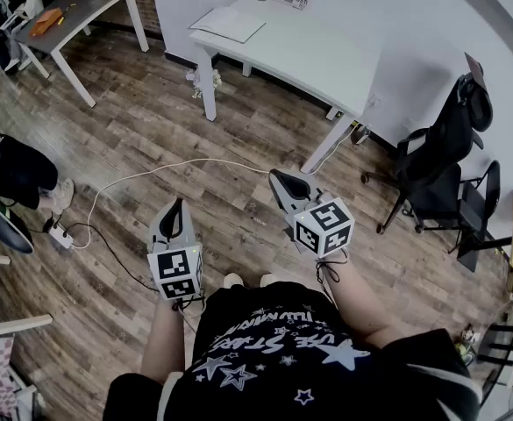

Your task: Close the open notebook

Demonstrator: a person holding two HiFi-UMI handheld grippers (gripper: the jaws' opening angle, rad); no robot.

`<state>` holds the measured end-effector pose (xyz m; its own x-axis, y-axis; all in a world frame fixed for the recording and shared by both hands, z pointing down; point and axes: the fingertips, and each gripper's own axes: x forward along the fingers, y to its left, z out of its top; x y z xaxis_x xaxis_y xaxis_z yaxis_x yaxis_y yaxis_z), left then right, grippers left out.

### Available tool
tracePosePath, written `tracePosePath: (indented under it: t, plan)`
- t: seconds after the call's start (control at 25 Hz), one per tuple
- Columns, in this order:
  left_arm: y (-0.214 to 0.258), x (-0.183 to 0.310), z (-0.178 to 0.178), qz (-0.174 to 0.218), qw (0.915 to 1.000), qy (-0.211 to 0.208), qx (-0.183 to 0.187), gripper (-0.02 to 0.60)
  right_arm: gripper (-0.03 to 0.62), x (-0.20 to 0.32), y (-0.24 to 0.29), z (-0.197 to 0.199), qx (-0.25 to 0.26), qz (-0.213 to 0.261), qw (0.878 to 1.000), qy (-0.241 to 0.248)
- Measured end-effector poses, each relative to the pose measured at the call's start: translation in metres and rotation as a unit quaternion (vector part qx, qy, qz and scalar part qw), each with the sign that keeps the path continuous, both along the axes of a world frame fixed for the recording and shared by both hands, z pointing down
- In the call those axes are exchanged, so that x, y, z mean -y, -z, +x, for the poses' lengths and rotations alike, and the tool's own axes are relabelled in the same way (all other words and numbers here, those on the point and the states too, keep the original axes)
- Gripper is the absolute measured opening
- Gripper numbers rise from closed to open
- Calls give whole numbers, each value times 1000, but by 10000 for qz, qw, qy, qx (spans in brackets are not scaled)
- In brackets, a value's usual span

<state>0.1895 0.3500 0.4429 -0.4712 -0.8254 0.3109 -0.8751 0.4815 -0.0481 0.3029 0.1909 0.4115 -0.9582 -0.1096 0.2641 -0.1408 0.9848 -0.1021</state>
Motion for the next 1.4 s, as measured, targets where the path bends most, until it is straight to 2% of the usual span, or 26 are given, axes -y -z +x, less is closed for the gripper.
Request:
tracePosePath:
  t: [0.24,0.44,0.72,0.88,1.04,1.12,1.2,1.4]
  plan:
    - [8,10,24,82,10000,10,-21,20,2,10,3,21,0,-5,10000,21]
    - [7,6,32,105,9999,80,-95,20,2,6,1,21,-13,-34,9999,138]
    - [0,-25,12,45,9997,248,-74,20,2,-19,0,-7,8,12,9995,302]
    - [-1,-42,-4,268,9993,227,-157,21,2,-32,3,-25,191,112,9994,263]
    - [4,-53,-23,464,9988,143,-78,26,2,-41,2,-38,245,78,9995,160]
    - [4,-53,-32,538,9983,155,-164,53,2,-40,0,-43,208,91,9997,127]
    - [-1,-52,-39,567,9978,168,-305,166,2,-37,-2,-49,185,87,9998,88]
    - [-9,-42,-55,542,9973,167,-466,215,2,-23,-8,-69,115,97,9998,95]
